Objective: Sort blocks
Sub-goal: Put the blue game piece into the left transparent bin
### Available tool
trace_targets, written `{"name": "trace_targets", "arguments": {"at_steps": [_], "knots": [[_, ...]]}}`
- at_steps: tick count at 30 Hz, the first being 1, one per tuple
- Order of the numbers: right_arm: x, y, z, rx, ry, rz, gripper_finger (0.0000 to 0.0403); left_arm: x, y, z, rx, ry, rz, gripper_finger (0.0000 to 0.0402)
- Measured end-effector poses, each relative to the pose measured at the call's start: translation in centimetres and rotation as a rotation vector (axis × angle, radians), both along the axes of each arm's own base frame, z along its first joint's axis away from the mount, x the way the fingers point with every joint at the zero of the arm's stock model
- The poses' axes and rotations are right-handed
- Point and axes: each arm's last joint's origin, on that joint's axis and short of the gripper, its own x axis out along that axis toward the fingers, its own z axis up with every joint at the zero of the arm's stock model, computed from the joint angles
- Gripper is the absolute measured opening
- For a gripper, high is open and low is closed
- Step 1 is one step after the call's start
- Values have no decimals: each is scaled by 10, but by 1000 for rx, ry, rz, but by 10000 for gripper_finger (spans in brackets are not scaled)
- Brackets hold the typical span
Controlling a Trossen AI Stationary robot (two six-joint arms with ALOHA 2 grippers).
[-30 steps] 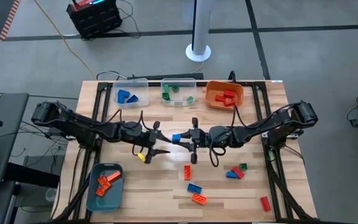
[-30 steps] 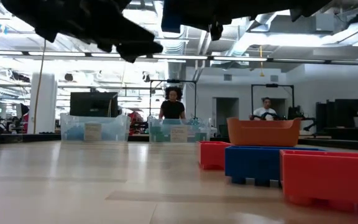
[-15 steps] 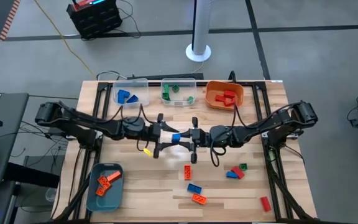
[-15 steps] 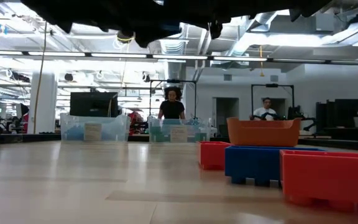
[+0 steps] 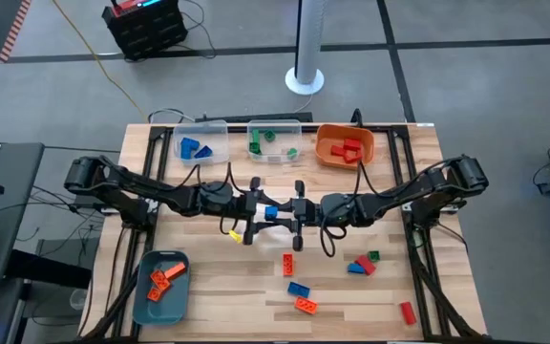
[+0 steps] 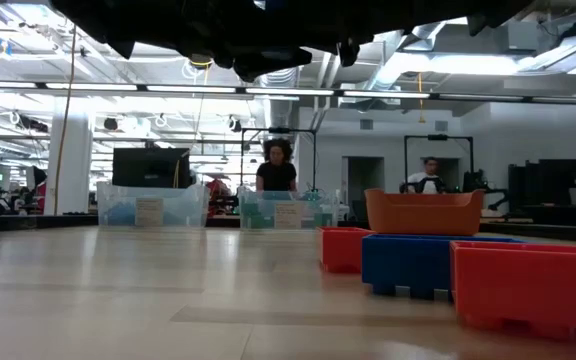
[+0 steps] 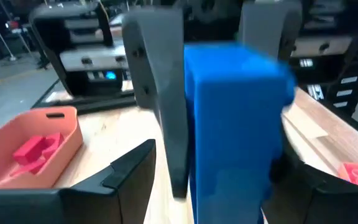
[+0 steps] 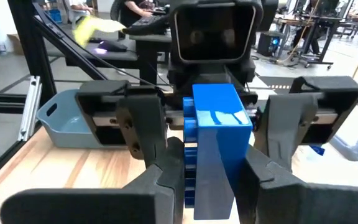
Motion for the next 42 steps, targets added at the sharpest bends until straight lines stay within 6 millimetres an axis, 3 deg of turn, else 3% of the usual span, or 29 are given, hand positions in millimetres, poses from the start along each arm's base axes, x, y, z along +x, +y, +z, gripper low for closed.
{"name": "trace_targets", "arguments": {"at_steps": [4,10,14,19,25,30,39,42], "knots": [[0,0,0,-6,2,-2,100,0,0,0,19,0,-3,196],[0,0,-1,-27,10,-6,103,0,0,-1,51,5,-10,87],[0,0,0,-9,6,-8,128,0,0,-1,62,3,-10,87],[-2,0,2,2,9,-1,192,-2,0,0,43,16,-2,87],[-22,3,15,-72,88,-148,245,-21,11,10,61,131,8,87],[-38,8,19,-77,158,-271,248,-45,40,10,62,310,144,87],[-48,3,-6,100,298,-491,248,-83,123,-5,164,603,824,93],[-52,0,-10,113,343,-522,248,-98,149,-6,133,631,957,95]]}}
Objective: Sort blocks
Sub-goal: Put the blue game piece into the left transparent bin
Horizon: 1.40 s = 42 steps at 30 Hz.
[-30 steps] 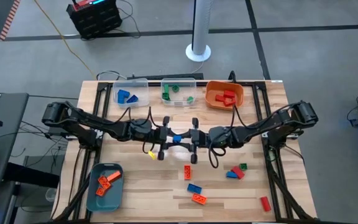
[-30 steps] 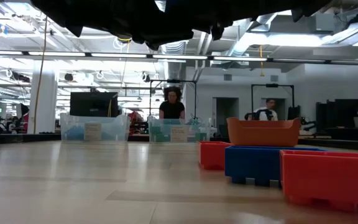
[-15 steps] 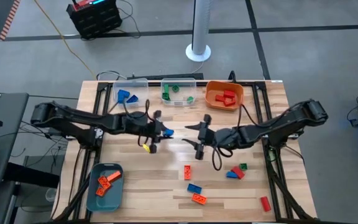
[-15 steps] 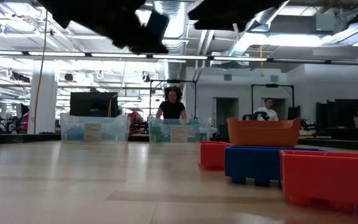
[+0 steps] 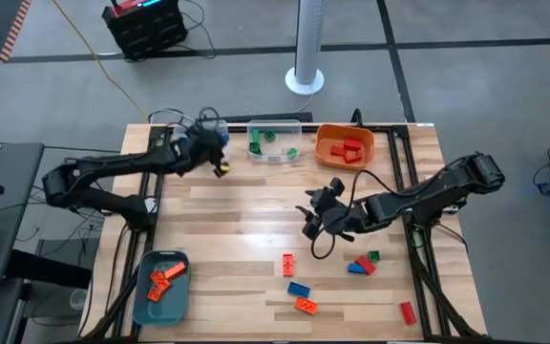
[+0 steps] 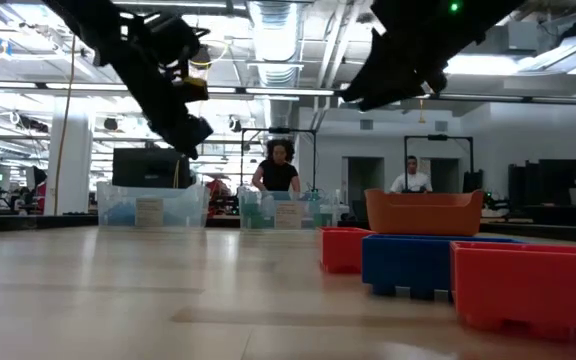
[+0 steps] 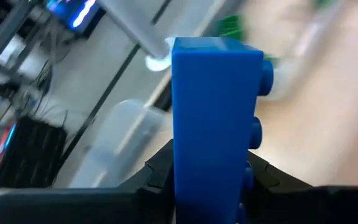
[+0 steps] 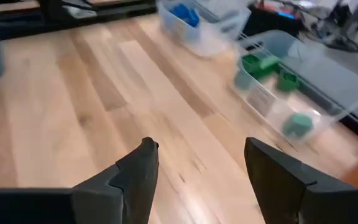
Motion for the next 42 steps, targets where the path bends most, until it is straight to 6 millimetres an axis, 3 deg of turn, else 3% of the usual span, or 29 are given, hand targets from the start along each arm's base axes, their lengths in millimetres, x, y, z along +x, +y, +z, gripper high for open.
{"name": "trace_targets", "arguments": {"at_steps": [7,15,19,24,34,38,42], "knots": [[-3,-2,-4,29,21,-41,248,-37,52,1,-54,-72,189,97],[-3,1,-4,7,23,-22,248,-64,78,-27,-271,-7,289,99],[-2,1,-3,7,21,-20,248,-66,79,-42,-346,70,307,101],[-2,1,-3,7,20,-20,248,-65,78,-43,-352,86,296,129],[-3,2,-4,6,23,-19,248,-53,80,-5,-378,104,278,204],[-3,2,-4,7,25,-16,248,-32,64,3,-399,90,111,210],[-3,7,-5,87,22,34,248,-3,31,5,-360,145,-71,210]]}}
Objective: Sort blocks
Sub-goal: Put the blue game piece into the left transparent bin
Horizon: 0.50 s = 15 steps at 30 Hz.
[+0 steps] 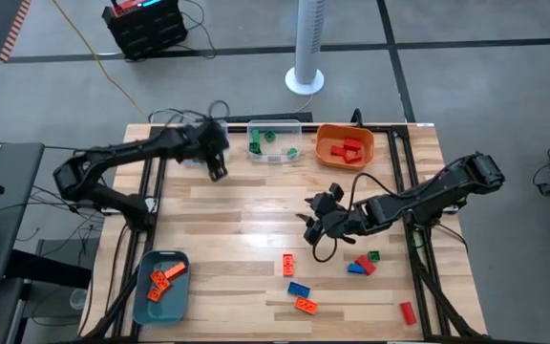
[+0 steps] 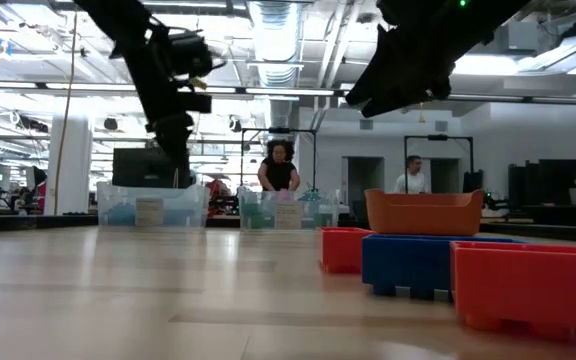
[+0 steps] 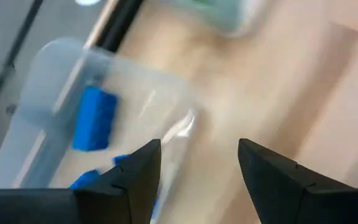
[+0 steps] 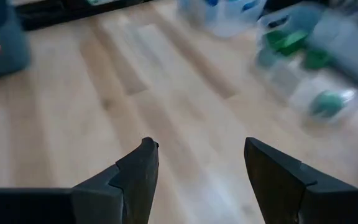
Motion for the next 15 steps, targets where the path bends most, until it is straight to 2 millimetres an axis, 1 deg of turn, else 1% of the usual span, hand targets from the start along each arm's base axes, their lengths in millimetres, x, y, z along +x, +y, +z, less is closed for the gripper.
{"name": "trace_targets", "arguments": {"at_steps": [3,6,10,12,15], "knots": [[0,2,-1,91,-28,-24,248,18,-27,1,92,53,-90,210],[0,4,-7,134,6,-12,248,33,-55,3,159,53,-190,210],[-9,10,-15,202,104,-3,248,48,-90,5,182,20,-356,210],[-16,13,-21,225,198,30,248,52,-107,4,197,14,-441,210],[-24,17,-32,291,350,56,248,55,-126,4,205,14,-527,210]]}}
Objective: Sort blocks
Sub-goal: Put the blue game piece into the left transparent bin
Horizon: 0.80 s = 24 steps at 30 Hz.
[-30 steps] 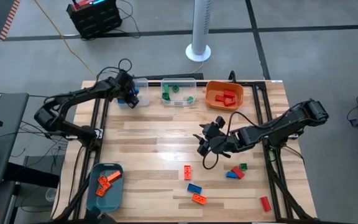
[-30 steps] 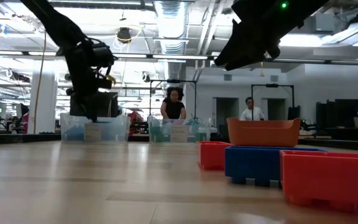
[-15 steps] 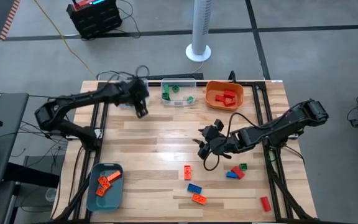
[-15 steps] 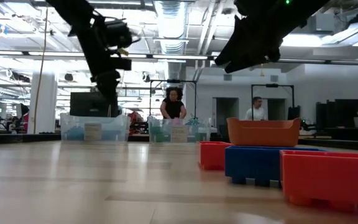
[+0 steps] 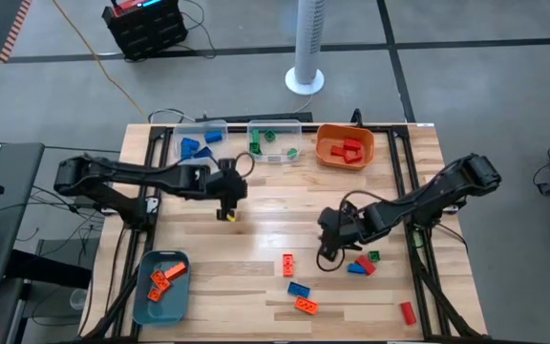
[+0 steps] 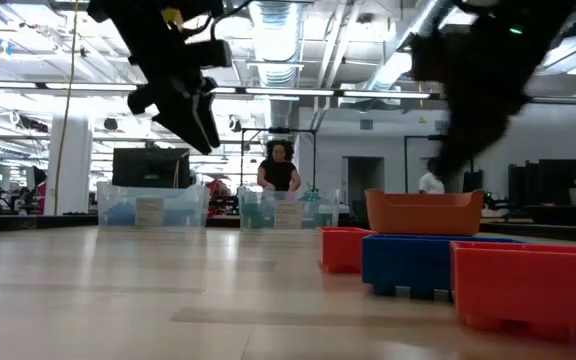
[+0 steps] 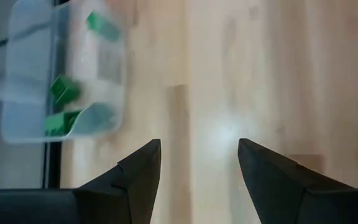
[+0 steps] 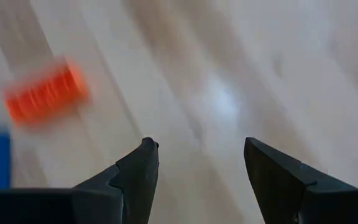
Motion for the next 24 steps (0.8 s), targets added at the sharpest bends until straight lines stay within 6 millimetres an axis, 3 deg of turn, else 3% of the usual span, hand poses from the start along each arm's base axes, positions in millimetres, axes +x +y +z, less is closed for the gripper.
{"name": "trace_targets", "arguments": {"at_steps": [6,17,24], "knots": [[-10,14,-13,68,238,50,248,4,-18,0,-15,-27,-56,210],[8,58,-1,121,515,130,248,6,-23,-20,-71,-34,-139,210],[-12,95,-20,-9,706,312,248,-2,-23,-44,-73,-19,-139,210]]}}
